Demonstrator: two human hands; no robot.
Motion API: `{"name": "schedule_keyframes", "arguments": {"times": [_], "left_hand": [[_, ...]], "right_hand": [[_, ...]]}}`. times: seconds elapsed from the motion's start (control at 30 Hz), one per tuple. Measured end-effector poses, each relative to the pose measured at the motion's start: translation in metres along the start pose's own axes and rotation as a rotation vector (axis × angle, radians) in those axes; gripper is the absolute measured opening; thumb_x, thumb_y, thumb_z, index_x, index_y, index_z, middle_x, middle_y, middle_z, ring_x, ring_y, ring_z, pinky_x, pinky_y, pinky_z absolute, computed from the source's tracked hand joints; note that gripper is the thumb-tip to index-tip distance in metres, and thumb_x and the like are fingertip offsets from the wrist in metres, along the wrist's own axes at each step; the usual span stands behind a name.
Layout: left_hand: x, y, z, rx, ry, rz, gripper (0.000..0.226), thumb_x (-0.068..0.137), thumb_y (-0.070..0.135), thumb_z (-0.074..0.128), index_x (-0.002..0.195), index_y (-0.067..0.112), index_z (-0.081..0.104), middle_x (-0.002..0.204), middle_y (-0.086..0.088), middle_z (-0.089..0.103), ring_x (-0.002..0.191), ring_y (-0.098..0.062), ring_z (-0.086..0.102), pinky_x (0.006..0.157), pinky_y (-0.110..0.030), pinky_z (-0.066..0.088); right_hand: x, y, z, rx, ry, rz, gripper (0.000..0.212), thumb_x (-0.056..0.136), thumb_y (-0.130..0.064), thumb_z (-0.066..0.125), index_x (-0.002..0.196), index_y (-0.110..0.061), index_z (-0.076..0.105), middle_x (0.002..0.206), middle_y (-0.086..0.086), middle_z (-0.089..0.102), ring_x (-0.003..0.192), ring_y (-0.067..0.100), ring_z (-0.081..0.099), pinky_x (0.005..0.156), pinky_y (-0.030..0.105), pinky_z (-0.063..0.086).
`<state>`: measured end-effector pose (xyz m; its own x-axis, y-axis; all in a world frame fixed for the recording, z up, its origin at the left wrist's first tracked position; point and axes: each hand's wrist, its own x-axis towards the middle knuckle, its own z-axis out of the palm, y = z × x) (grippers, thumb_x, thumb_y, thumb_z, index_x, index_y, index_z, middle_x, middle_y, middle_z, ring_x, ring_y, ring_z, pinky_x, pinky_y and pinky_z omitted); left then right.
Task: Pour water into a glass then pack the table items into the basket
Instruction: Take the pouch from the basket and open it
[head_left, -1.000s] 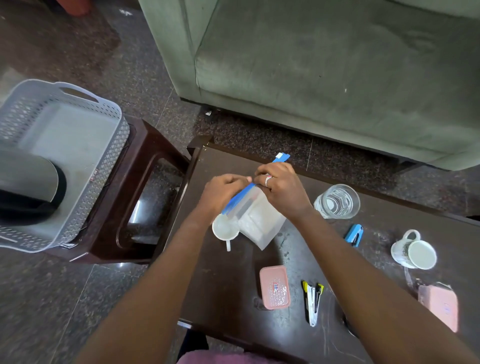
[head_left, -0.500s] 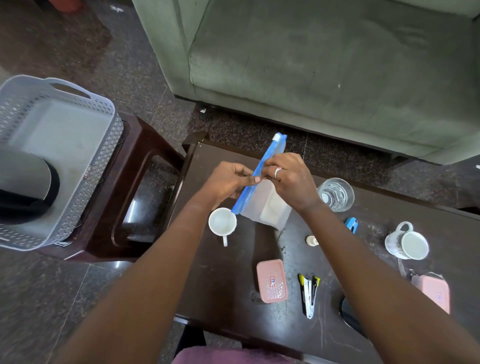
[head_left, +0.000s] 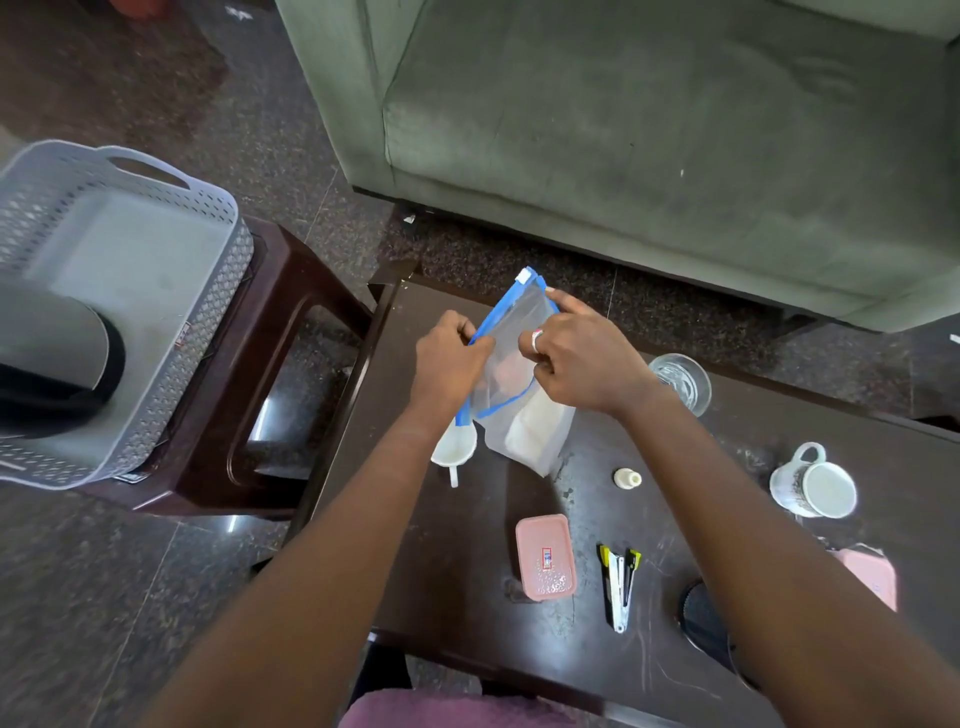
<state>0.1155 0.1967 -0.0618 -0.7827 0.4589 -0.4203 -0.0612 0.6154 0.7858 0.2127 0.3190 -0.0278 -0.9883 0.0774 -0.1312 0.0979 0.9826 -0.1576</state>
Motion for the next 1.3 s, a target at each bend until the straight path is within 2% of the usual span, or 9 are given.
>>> {"name": "schedule_keyframes", "arguments": {"times": [0.13,0.27,0.43,0.6,0.7,0.77,0.9,1.07,1.3], "left_hand": [[-0.004,0.011,-0.001,-0.047,0.087,0.056,0.004,0.080,0.018,0.055,0.079,0.018,0.051,0.064,0.009,0.051,0.065,-0.016,0.050,0.054,-0.017,0.035],[-0.009,0.031,-0.003,-0.107,0.119,0.174,0.020,0.081,0.015,0.055,0.095,0.025,0.066,0.062,0.015,0.056,0.061,0.004,0.053,0.059,0.000,0.036],[-0.015,0.056,-0.009,-0.048,0.200,0.372,0.027,0.082,0.009,0.053,0.100,0.018,0.072,0.092,-0.005,0.071,0.085,-0.017,0.061,0.074,-0.016,0.039],[-0.019,0.067,-0.009,0.087,0.301,0.515,0.030,0.082,0.006,0.055,0.107,0.012,0.070,0.081,-0.016,0.063,0.075,-0.027,0.059,0.067,-0.018,0.034],[-0.022,0.065,-0.005,0.131,0.245,0.538,0.032,0.082,0.006,0.055,0.110,0.012,0.069,0.078,-0.013,0.058,0.072,-0.026,0.057,0.067,-0.022,0.035],[-0.021,0.058,-0.002,0.153,0.217,0.514,0.034,0.081,0.006,0.055,0.112,0.012,0.068,0.077,-0.009,0.053,0.071,-0.025,0.055,0.065,-0.021,0.033],[-0.019,0.043,0.002,0.192,0.141,0.480,0.034,0.081,0.005,0.056,0.111,0.013,0.069,0.075,-0.006,0.050,0.073,-0.024,0.055,0.066,-0.019,0.032],[-0.019,0.040,0.007,0.212,0.079,0.486,0.033,0.083,0.007,0.056,0.113,0.014,0.068,0.073,-0.002,0.046,0.071,-0.016,0.050,0.067,-0.017,0.032],[-0.020,0.045,0.011,0.183,0.025,0.495,0.034,0.083,0.003,0.054,0.112,0.014,0.068,0.068,0.005,0.043,0.071,-0.012,0.048,0.069,-0.015,0.035]], "right_hand": [[0.003,-0.008,-0.017,0.037,-0.186,0.272,0.035,0.085,-0.022,0.042,0.117,-0.025,0.057,0.106,0.017,0.066,0.101,0.037,0.060,0.081,0.039,0.046],[0.015,-0.016,-0.020,-0.043,-0.276,0.392,0.038,0.096,-0.044,0.035,0.120,-0.022,0.056,0.115,0.013,0.061,0.104,0.036,0.059,0.077,0.038,0.041],[0.017,-0.020,-0.032,-0.250,-0.288,0.373,0.032,0.090,-0.033,0.053,0.114,-0.012,0.061,0.118,0.013,0.055,0.111,0.030,0.049,0.086,0.036,0.040],[0.023,-0.021,-0.029,-0.121,-0.140,0.199,0.030,0.083,0.001,0.049,0.109,-0.006,0.061,0.118,0.013,0.052,0.107,0.029,0.048,0.083,0.035,0.040],[0.026,-0.014,-0.012,-0.171,-0.337,0.251,0.034,0.089,-0.016,0.046,0.122,-0.013,0.056,0.130,0.012,0.052,0.123,0.029,0.043,0.106,0.037,0.029],[0.026,-0.008,-0.004,-0.143,-0.534,0.356,0.033,0.093,-0.024,0.043,0.121,-0.013,0.056,0.127,0.012,0.056,0.121,0.028,0.048,0.104,0.036,0.031],[0.029,-0.005,0.008,0.254,-0.397,0.615,0.034,0.095,-0.011,0.038,0.123,-0.007,0.056,0.125,0.013,0.060,0.116,0.029,0.054,0.094,0.033,0.039],[0.038,-0.015,0.030,1.630,0.010,1.325,0.019,0.095,-0.005,0.037,0.090,-0.005,0.055,0.083,0.008,0.054,0.076,0.025,0.053,0.062,0.034,0.050],[0.049,-0.017,0.053,1.868,-0.062,1.321,0.012,0.097,-0.017,0.036,0.093,-0.014,0.047,0.069,0.006,0.046,0.056,0.014,0.045,0.052,0.022,0.032]]}}
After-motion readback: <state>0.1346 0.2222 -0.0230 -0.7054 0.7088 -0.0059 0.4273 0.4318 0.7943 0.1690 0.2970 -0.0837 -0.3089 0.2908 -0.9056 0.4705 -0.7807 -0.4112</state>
